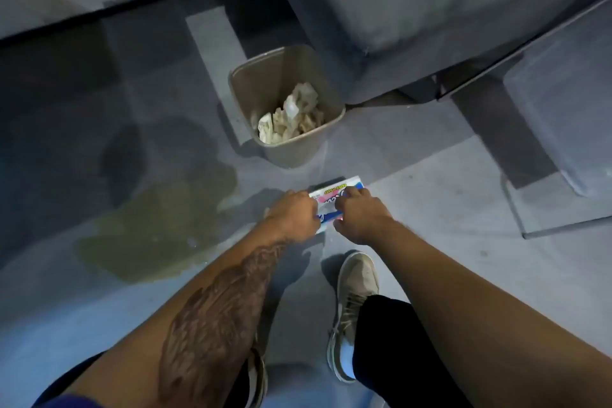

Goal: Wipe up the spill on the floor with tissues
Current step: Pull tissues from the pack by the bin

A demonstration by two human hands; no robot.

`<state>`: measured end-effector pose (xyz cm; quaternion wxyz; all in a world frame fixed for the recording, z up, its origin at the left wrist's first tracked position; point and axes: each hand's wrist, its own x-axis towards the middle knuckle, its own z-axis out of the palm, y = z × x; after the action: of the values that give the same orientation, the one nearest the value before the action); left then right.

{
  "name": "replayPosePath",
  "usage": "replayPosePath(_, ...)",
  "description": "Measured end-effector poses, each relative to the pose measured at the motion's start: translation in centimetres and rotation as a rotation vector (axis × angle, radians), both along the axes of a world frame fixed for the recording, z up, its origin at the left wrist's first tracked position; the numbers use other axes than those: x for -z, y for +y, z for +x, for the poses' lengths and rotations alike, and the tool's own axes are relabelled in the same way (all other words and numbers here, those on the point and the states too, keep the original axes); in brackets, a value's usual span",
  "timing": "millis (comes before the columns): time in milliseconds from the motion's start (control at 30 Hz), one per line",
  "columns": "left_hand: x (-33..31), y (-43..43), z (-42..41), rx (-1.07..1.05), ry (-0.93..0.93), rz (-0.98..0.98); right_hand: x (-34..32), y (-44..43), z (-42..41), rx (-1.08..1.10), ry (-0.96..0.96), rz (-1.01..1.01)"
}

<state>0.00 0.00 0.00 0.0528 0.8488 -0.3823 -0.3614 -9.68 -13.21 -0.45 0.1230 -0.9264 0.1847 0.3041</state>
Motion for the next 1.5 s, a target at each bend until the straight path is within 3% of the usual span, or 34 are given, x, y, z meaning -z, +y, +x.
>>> replayPosePath(100,1.8,-0.7,-0.7,0.072,0.101,0.092,1.3,-0.2,0.1,-0.143,0.040,-0.076)
replayPosePath(233,2.3,-1.0,-1.1,0.028,0.115,0.099,1.0,-0.3,0.2,-0.166,0.023,-0.051)
replayPosePath(567,-3.6,0.0,-1.3,-0.037,0.053,0.030,-5.6,-1.2,0.4,-0.139,-0.140,-0.037)
replayPosePath(900,-8.4,2.5,-2.1,-0.070,0.027,-0.067,-10.6,0.7,0.0,-0.113,-0.164,0.007)
replayPosePath(1267,-6.7,4.4,0.0,-0.094,0.080,-0.082,-10.2,3.3,2.5,-0.159,-0.122,-0.016)
replayPosePath(1500,-5.8,3.4,2.7,-0.134,0.066,-0.129,-9.7,3.7,4.6,-0.070,-0.246,-0.065)
